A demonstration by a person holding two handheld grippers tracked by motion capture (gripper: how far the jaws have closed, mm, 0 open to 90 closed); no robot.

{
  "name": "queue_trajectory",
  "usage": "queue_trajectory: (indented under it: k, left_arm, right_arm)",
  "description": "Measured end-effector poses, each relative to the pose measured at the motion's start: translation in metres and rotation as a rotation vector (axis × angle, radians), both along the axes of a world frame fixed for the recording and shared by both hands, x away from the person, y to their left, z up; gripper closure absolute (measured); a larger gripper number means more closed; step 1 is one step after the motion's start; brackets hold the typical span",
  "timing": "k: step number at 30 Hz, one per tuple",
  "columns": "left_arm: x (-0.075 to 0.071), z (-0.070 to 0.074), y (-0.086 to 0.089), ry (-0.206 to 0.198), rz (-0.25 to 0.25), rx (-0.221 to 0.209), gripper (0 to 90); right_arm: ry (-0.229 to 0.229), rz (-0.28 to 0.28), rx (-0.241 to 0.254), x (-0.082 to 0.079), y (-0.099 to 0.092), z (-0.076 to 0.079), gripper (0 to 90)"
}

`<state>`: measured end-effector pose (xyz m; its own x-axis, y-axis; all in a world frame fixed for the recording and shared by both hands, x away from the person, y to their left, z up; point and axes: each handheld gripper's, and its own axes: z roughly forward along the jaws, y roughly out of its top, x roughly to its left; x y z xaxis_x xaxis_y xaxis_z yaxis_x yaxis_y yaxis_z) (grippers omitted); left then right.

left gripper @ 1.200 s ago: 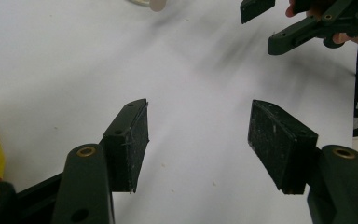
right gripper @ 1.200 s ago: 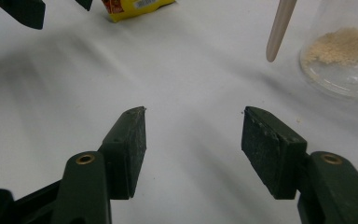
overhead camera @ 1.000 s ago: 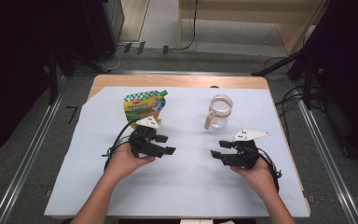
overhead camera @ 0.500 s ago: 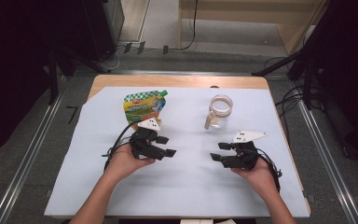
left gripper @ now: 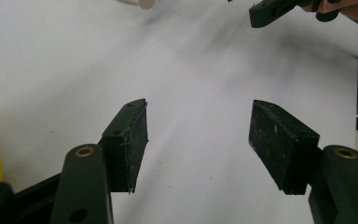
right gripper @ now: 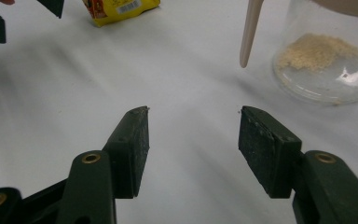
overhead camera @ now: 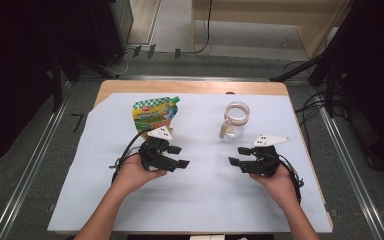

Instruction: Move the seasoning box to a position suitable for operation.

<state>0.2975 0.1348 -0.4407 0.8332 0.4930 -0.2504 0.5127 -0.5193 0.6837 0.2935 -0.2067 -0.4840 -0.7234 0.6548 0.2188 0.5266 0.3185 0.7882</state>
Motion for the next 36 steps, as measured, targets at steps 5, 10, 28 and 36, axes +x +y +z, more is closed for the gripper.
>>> queue_trajectory:
  k: [5,10,28,36]
  left_arm:
    - [0.0,0.004,-0.001,-0.015,0.0,-0.013,37.8]
    - [-0.002,0.002,-0.003,-0.016,-0.013,0.002,38.2]
    - [-0.001,0.002,0.0,-0.006,-0.016,-0.015,39.2]
    - [-0.004,0.007,-0.002,0.003,-0.023,-0.054,39.9]
  right_arm:
    - [-0.005,-0.032,0.005,0.001,-0.006,0.002,44.5]
    - [-0.001,-0.09,0.032,0.006,-0.011,0.0,43.5]
    - [-0.043,-0.239,-0.063,0.056,-0.008,0.008,25.9]
    - [-0.074,-0.284,-0.062,0.085,0.002,-0.003,20.7]
